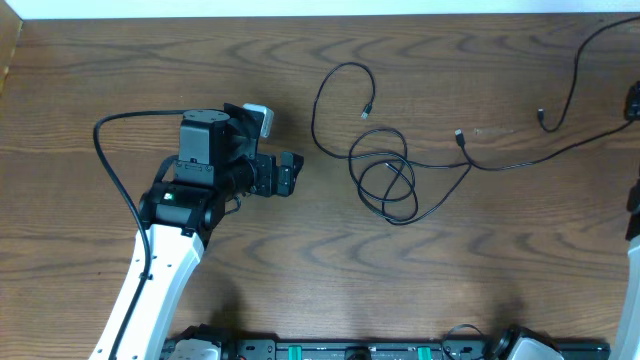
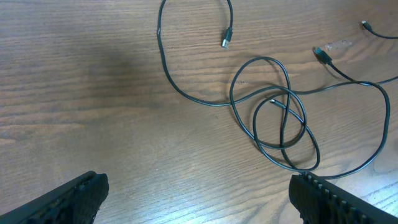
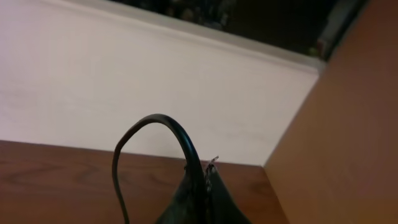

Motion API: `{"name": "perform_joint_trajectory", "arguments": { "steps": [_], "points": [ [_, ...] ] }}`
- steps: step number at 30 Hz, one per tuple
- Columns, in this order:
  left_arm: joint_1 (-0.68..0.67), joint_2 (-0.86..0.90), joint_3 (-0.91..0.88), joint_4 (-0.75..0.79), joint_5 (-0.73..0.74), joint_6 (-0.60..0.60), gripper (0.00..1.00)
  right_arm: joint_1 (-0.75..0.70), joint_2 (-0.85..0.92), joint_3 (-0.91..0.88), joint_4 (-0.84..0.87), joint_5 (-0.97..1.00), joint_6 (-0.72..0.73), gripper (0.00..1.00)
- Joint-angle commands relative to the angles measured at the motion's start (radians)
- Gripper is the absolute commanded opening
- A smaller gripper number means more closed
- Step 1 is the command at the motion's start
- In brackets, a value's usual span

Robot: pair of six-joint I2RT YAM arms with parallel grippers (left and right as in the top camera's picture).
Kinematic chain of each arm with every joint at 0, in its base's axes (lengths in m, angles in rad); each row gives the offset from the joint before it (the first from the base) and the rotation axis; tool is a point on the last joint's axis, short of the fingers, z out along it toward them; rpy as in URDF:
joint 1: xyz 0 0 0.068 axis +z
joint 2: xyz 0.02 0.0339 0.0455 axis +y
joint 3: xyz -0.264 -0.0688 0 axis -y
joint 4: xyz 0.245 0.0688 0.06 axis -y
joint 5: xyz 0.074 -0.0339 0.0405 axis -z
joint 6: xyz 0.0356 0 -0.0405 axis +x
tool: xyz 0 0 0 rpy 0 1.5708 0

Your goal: Untangle cables

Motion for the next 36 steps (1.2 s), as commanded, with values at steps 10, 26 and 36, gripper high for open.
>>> {"name": "perform_joint_trajectory", "arguments": {
  "steps": [10, 26, 36],
  "points": [
    [0.003, 0.004, -0.004, 0.000, 0.012, 0.006, 0.98, -0.134, 0.059, 0.011, -0.037, 0.005, 0.018, 0.01],
    [0.003, 0.004, -0.004, 0.000, 0.012, 0.006, 0.98, -0.283, 0.095, 0.011, -0.041, 0.005, 0.025, 0.01],
    [0.003, 0.004, -0.004, 0.000, 0.012, 0.006, 0.97, -0.382, 0.098, 0.011, -0.020, 0.004, 0.026, 0.01]
  ]
}}
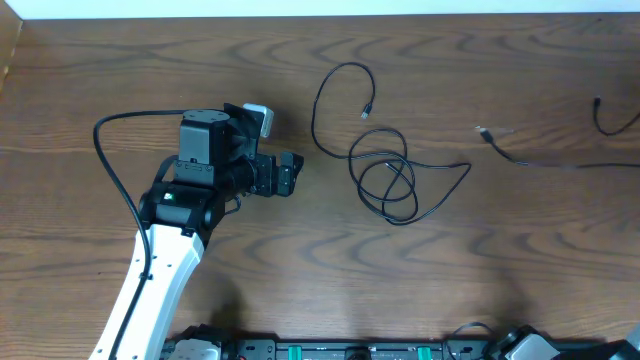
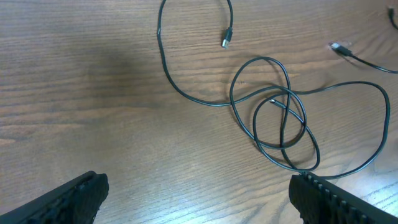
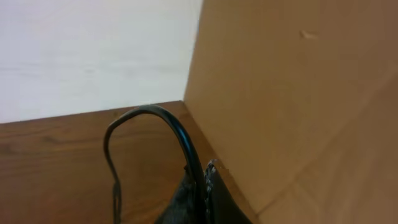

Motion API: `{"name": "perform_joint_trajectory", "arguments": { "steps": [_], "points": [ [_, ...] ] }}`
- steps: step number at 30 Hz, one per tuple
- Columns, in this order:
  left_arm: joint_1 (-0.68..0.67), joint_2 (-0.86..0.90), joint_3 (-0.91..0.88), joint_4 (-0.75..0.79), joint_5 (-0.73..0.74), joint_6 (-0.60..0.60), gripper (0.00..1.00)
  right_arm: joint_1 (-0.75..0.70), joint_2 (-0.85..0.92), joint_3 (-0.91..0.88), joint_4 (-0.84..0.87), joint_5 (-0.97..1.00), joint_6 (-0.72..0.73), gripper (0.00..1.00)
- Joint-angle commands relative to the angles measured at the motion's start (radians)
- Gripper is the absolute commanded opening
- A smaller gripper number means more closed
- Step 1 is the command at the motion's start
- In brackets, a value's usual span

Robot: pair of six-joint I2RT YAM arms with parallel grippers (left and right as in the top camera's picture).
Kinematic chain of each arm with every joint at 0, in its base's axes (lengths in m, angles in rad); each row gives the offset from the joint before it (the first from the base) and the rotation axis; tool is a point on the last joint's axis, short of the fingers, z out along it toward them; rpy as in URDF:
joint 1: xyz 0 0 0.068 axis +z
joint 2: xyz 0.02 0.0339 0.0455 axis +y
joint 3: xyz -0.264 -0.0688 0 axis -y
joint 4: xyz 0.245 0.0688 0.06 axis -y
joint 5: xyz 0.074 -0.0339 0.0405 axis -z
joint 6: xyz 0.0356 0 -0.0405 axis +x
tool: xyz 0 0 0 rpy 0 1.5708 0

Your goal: Untangle cables

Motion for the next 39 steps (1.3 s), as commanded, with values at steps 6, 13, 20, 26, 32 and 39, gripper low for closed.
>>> {"name": "perform_joint_trajectory", "arguments": {
  "steps": [6, 13, 20, 26, 32, 39],
  "points": [
    [0.003, 0.004, -0.004, 0.000, 0.012, 0.006, 0.97, -0.082, 0.045, 0.011, 0.007, 0.004, 0.017, 0.01],
    [0.003, 0.004, -0.004, 0.000, 0.013, 0.006, 0.97, -0.130, 0.127, 0.011, 0.037, 0.005, 0.016, 0.01],
    [0.003, 0.004, -0.004, 0.000, 0.012, 0.006, 0.97, -0.219, 0.162, 0.011, 0.095, 0.044, 0.008, 0.01],
    [0.003, 0.004, -0.004, 0.001, 0.013, 0.006, 0.97, -0.324, 0.162, 0.011, 0.153, 0.045, 0.001, 0.01],
    [0.003, 0.004, -0.004, 0.000, 0.013, 0.006, 0.97, -0.344, 0.162, 0.011, 0.161, 0.022, 0.001, 0.01],
    [0.003, 0.004, -0.004, 0.000, 0.012, 0.006, 0.97, -0.312, 0.166, 0.011, 0.168, -0.065, 0.001, 0.01]
  ]
}}
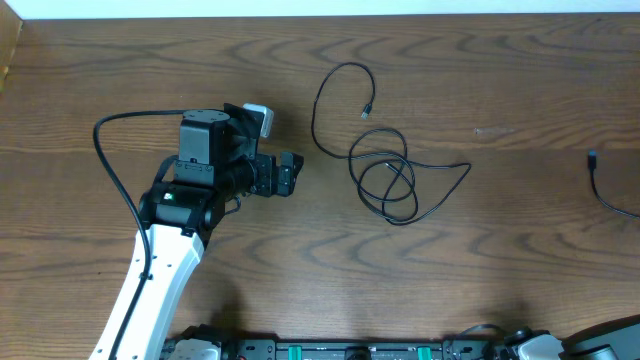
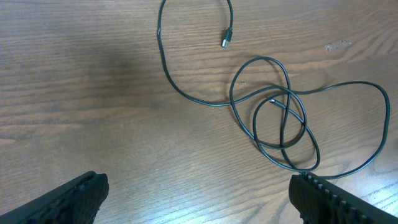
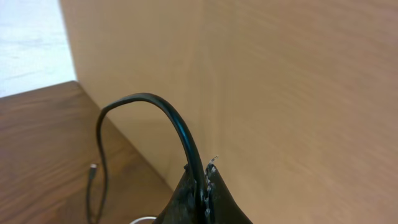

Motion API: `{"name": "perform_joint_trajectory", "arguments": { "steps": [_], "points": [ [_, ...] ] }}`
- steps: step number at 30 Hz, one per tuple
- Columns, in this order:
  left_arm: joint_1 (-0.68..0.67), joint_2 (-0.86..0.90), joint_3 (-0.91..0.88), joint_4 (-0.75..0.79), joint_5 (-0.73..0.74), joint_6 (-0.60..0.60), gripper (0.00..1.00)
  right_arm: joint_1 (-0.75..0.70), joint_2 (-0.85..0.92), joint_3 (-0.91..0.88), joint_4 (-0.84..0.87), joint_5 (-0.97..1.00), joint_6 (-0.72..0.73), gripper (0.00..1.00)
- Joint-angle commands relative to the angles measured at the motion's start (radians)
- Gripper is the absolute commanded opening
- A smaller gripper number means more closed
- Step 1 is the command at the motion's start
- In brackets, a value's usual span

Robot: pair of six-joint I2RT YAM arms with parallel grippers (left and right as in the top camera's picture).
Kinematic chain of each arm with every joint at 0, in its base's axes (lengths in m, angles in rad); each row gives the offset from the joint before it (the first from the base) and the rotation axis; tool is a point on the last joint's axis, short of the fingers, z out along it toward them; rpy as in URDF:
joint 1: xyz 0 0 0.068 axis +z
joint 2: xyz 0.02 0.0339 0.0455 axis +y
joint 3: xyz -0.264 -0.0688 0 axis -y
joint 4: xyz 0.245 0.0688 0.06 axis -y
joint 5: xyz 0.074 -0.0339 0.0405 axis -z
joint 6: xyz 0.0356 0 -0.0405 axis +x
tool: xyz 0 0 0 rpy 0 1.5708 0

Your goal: Untangle cables

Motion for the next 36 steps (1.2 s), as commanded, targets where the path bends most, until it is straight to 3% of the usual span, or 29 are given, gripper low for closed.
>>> {"name": "perform_joint_trajectory", "arguments": {
  "steps": [1, 23, 31, 36],
  "points": [
    [0.003, 0.004, -0.004, 0.000, 0.012, 0.006, 0.97, 0.036, 0.005, 0.011, 0.005, -0.069, -0.004, 0.01],
    [0.003, 0.004, -0.004, 0.000, 0.012, 0.006, 0.97, 0.232, 0.359, 0.011, -0.044, -0.060, -0.004, 0.01],
    [0.003, 0.004, -0.004, 0.000, 0.012, 0.006, 0.97, 0.226, 0.439, 0.011, -0.044, 0.093, -0.004, 0.02],
    [0.003, 0.004, -0.004, 0.000, 0.012, 0.006, 0.97, 0.225, 0.441, 0.011, -0.026, 0.159, -0.005, 0.20]
  ]
}}
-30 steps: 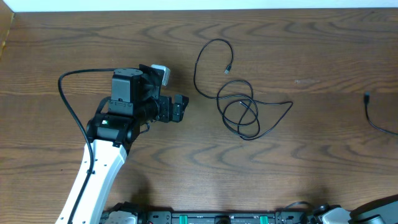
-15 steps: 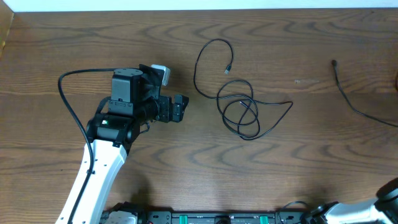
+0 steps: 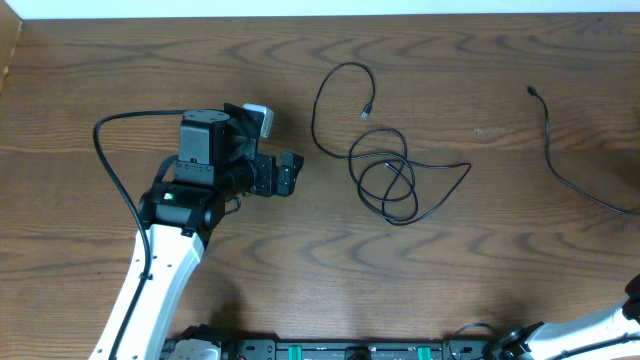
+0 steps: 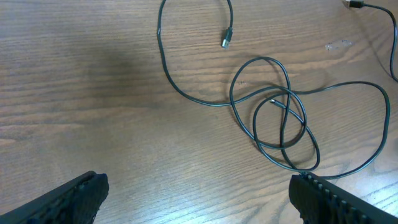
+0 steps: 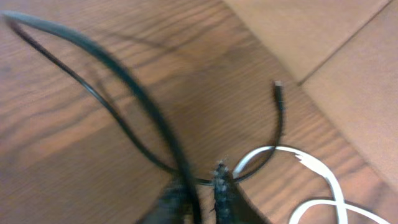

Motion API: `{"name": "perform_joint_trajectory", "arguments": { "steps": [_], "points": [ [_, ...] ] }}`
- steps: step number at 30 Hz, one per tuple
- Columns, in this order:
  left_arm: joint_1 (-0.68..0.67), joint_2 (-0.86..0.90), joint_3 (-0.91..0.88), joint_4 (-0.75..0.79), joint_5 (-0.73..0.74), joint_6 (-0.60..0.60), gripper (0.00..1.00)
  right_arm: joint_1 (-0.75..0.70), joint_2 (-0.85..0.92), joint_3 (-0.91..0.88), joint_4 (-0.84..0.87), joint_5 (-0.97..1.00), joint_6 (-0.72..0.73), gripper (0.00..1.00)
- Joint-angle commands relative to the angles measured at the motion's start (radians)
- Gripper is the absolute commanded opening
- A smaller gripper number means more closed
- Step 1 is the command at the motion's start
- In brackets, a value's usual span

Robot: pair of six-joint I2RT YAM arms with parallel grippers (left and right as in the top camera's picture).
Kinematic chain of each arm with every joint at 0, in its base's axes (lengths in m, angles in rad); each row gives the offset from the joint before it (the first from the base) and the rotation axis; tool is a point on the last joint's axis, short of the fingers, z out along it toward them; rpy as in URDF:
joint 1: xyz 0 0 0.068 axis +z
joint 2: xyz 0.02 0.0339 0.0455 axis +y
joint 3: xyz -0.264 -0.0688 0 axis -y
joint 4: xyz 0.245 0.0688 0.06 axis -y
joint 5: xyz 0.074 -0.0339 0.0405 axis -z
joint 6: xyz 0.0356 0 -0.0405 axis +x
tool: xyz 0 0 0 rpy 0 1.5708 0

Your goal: Untangle cables

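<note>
A black cable [image 3: 385,172] lies in tangled loops at mid-table, one plug end [image 3: 366,112] above the loops; the left wrist view shows the same loops [image 4: 280,121]. My left gripper [image 3: 287,172] rests open to their left, its fingers [image 4: 81,193] wide apart on bare wood. A second black cable [image 3: 560,150] lies apart at the far right, its plug [image 3: 531,91] pointing up-left. My right gripper [image 5: 199,183] is outside the overhead view; its blurred fingers are parted, with that cable [image 5: 143,99] running loosely between them.
A white cable [image 5: 311,168] curls at the lower right of the right wrist view, beside a thin black lead with a small plug [image 5: 278,87]. A tan board [image 5: 336,37] borders the wood there. The left arm's own cable [image 3: 115,170] loops at the left.
The right gripper, then shut on the cable and facing the tan board, now points down at the wood with fingers parted. The second cable's plug has shifted up and left.
The second cable crossed the tangled one's right side while the right gripper held it at the table's right edge. It was then drawn clear to the right, then almost out of view. It now lies separate at the far right; the left arm never moved.
</note>
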Motion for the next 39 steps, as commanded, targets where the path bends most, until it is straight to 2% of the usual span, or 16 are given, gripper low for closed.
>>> {"name": "perform_joint_trajectory", "arguments": {
  "steps": [1, 2, 4, 7, 8, 18, 25, 33, 39],
  "points": [
    [0.003, 0.004, -0.004, 0.000, 0.012, 0.006, 0.98, -0.003, 0.008, 0.011, 0.013, 0.074, -0.003, 0.24],
    [0.003, 0.004, -0.004, 0.000, 0.012, 0.006, 0.97, -0.005, 0.008, 0.011, 0.016, 0.074, -0.003, 0.30],
    [0.003, 0.004, -0.004, 0.000, 0.012, 0.006, 0.98, -0.005, 0.008, 0.011, 0.019, 0.074, -0.003, 0.50],
    [0.003, 0.004, -0.004, 0.000, 0.012, 0.006, 0.97, -0.005, 0.008, 0.011, 0.018, 0.073, 0.006, 0.97],
    [0.003, 0.004, -0.004, 0.000, 0.012, 0.006, 0.97, -0.005, 0.008, 0.011, 0.018, 0.073, 0.015, 0.99],
    [0.003, 0.004, -0.004, 0.000, 0.012, 0.006, 0.97, -0.004, 0.004, 0.011, 0.024, -0.099, 0.079, 0.99],
    [0.003, 0.004, -0.004, 0.000, 0.012, 0.006, 0.97, -0.004, -0.066, 0.011, 0.120, -0.497, 0.182, 0.99],
    [0.003, 0.004, -0.004, 0.000, 0.012, 0.006, 0.97, 0.039, -0.178, 0.011, 0.116, -0.601, 0.205, 0.99],
    [0.003, 0.004, -0.004, 0.000, 0.012, 0.006, 0.97, 0.166, -0.222, 0.011, 0.084, -0.636, 0.116, 0.99]
  ]
}}
